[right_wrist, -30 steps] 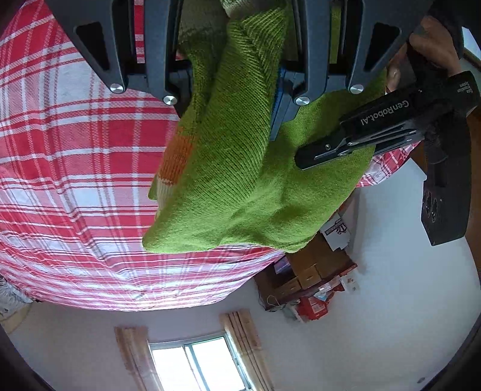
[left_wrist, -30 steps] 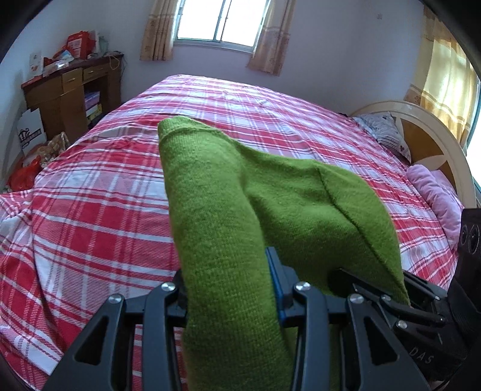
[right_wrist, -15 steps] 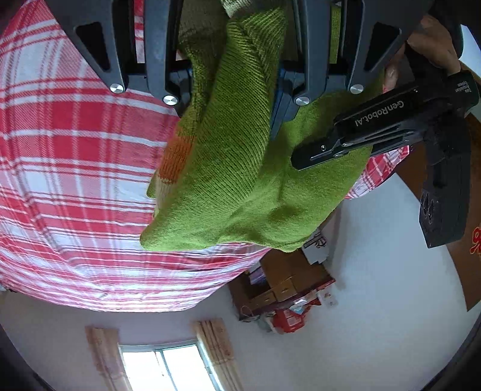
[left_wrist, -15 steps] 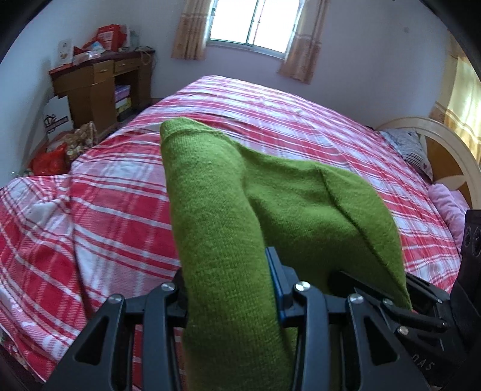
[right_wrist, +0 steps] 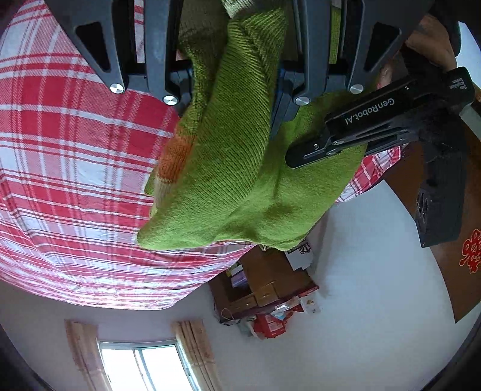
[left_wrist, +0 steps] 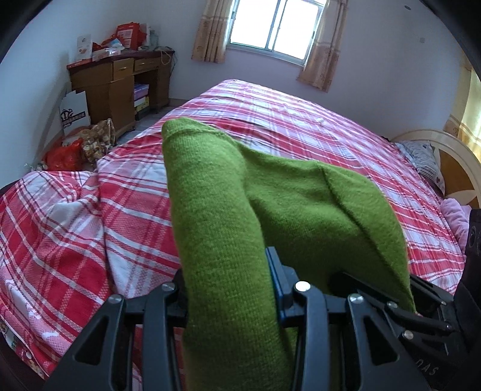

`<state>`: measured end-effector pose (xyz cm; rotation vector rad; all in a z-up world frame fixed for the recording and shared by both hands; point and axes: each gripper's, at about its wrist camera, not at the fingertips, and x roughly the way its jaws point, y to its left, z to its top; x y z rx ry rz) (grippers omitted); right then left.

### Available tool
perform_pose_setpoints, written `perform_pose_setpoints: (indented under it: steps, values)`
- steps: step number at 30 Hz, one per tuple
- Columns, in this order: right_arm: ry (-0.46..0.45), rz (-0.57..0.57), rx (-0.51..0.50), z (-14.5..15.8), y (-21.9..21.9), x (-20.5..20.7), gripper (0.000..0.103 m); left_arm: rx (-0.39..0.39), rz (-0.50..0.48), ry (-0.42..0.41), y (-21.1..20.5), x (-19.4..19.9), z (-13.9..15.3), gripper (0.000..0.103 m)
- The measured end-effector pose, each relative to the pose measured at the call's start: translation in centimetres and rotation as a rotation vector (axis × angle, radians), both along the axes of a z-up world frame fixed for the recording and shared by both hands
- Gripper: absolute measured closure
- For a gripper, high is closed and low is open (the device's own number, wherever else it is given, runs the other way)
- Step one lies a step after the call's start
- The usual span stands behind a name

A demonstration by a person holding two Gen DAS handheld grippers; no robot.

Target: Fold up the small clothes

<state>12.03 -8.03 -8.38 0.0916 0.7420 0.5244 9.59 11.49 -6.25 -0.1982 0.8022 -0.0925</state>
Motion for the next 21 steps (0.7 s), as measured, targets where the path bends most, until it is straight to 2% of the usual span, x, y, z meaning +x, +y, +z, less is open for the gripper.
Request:
perform_pose_setpoints:
  steps: [21]
  values:
    - [-0.015,0.053,0.004,-0.5,4.0,4.6,0.065,0.036,0.069,-0.014,3.7,3.0,-0.3,0.064]
